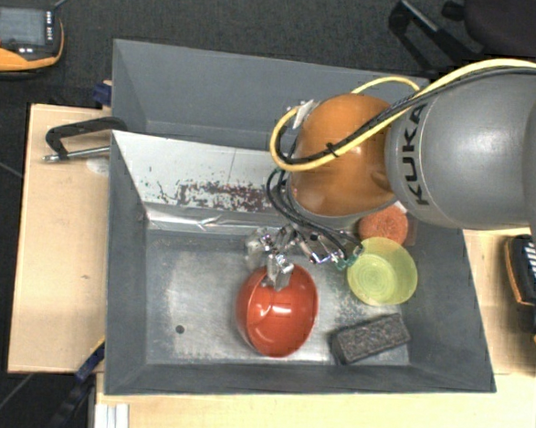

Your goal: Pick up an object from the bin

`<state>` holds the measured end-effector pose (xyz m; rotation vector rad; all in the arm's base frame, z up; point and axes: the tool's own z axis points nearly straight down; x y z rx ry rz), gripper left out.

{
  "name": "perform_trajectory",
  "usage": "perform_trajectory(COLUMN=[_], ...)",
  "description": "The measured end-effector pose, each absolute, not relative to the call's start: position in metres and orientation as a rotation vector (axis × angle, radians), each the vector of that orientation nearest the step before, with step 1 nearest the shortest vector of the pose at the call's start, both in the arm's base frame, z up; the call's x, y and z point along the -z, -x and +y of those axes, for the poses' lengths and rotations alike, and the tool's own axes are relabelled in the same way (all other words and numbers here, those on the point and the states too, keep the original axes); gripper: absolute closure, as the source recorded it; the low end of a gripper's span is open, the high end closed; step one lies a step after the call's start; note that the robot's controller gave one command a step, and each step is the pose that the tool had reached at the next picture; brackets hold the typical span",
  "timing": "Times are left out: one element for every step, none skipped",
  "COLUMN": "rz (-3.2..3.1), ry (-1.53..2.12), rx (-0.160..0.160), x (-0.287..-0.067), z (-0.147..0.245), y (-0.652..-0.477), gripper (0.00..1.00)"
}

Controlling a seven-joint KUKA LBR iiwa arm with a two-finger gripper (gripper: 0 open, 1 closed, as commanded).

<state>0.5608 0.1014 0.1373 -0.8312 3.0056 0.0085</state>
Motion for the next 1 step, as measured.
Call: perform_trajectory(rz=[2.995], ry=[0.808], rx=[-0.01], x=[-0.2635], z=[0.1323], y=[-0.589], gripper=[1.0])
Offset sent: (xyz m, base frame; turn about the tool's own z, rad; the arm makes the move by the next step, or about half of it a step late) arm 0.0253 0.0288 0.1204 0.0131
